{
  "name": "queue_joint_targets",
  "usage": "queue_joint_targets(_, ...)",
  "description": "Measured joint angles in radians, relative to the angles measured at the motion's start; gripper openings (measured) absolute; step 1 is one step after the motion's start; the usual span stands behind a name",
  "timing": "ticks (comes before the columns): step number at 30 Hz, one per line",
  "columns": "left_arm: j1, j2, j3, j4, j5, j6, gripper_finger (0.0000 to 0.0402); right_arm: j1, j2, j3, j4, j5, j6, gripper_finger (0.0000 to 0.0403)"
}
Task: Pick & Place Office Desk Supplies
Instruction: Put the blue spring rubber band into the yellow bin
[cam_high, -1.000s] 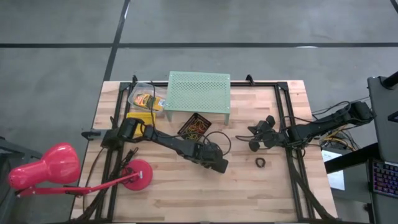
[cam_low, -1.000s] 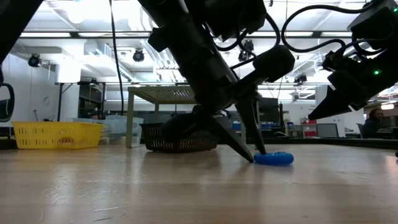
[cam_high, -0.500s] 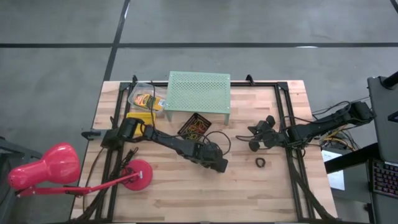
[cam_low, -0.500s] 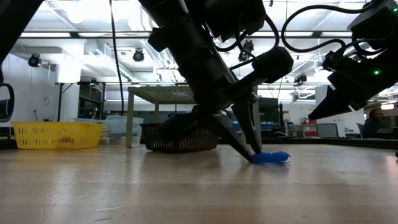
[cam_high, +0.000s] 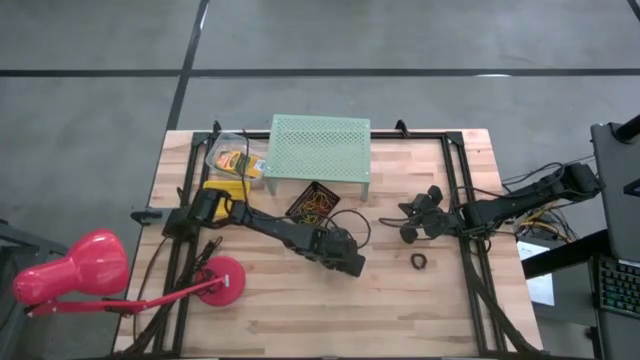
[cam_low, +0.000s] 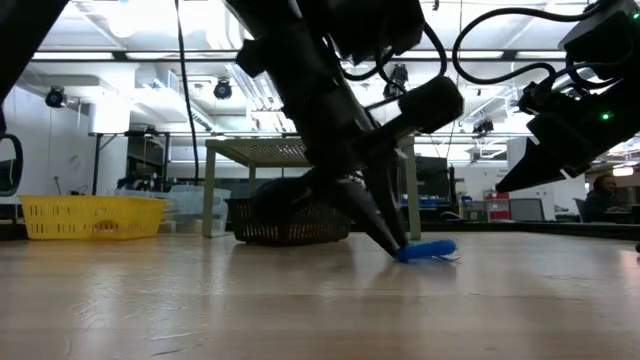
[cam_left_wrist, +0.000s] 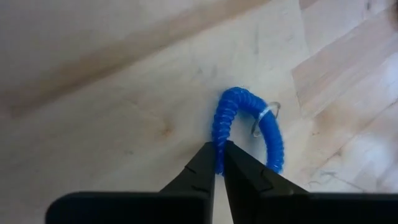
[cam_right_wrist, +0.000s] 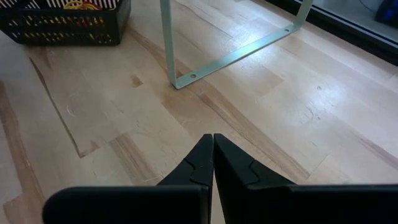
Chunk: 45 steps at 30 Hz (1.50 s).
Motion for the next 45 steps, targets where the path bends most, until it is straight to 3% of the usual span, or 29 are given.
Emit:
queue_joint_targets(13, -0.016, -0.187, 0.000, -0.020, -0.324, 0.289, 0.0027, 0.000, 0.000, 0.000, 0.000, 0.000, 0.000, 0.0008)
queue_joint_targets(20, -0.017, -0.309, -0.014, -0.252, -0.398, 0.303, 0.0027, 0.000, 0.000, 0.000, 0.000, 0.000, 0.000, 0.0008)
queue_joint_targets(27, -0.039, -0.440, -0.115, -0.417, -0.472, 0.147, 0.0027, 0.000, 0.000, 0.000, 0.000, 0.000, 0.000, 0.0008)
queue_joint_targets(32, -0.061, -0.556, -0.285, -0.421, -0.476, 0.016, 0.0027, 0.000, 0.000, 0.000, 0.000, 0.000, 0.000, 0.0008)
queue_joint_targets(39, -0.107, -0.780, -0.548, -0.424, -0.463, -0.294, 0.0027, 0.000, 0.000, 0.000, 0.000, 0.000, 0.000, 0.0008)
queue_joint_targets(45, -0.127, -0.973, -0.698, -0.474, -0.464, -0.437, 0.0027, 0.000, 0.000, 0.000, 0.000, 0.000, 0.000, 0.0008)
